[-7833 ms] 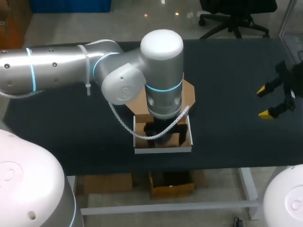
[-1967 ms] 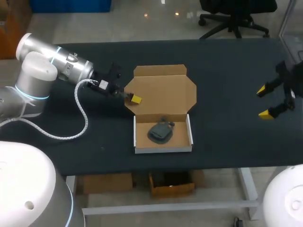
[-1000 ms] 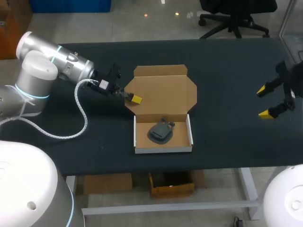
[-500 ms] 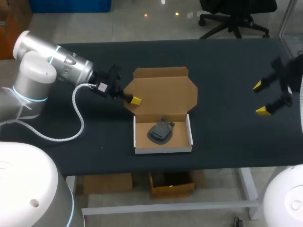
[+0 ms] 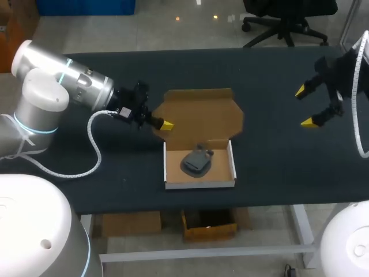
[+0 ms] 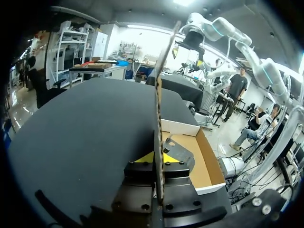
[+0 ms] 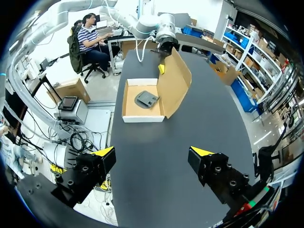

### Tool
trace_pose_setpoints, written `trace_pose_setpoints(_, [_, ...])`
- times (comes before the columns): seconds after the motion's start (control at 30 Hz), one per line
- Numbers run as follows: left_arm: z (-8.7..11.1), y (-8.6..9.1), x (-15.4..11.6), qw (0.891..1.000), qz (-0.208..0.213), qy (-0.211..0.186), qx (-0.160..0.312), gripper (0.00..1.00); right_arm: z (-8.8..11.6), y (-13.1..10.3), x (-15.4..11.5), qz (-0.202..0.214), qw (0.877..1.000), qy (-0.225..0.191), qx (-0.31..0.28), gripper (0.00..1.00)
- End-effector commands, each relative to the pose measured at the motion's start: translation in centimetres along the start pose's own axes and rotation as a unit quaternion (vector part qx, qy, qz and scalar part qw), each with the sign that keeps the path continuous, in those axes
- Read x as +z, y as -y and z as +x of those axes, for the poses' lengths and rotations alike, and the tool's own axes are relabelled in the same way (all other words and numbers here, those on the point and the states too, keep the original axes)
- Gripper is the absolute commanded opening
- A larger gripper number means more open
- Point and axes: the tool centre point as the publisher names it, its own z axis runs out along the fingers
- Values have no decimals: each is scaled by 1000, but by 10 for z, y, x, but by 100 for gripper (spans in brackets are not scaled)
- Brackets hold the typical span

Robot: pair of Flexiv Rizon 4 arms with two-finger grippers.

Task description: Assemble the packaging by folding the flat box into shape, placing the metal phone stand inside, and closing the box properly

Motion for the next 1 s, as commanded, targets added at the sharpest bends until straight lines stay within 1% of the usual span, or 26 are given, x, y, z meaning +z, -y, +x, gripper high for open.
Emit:
trace_pose_setpoints(0.03, [6,2,2,1000,1,14,13,0,-4,-14,4,11,1000,-3,-7,100])
trace_pose_setpoints(0.3, [7,2,0,998,9,38,40,0,-10,-27,3,14,1000,-3,-23,100])
trace_pose_setpoints(0.6, [10,-3,0,996,16,55,67,0,-16,-36,1,16,999,-4,-34,100])
trace_pose_setpoints(1.0, [12,-3,-2,994,18,62,84,0,-25,-48,5,19,999,-13,-48,100])
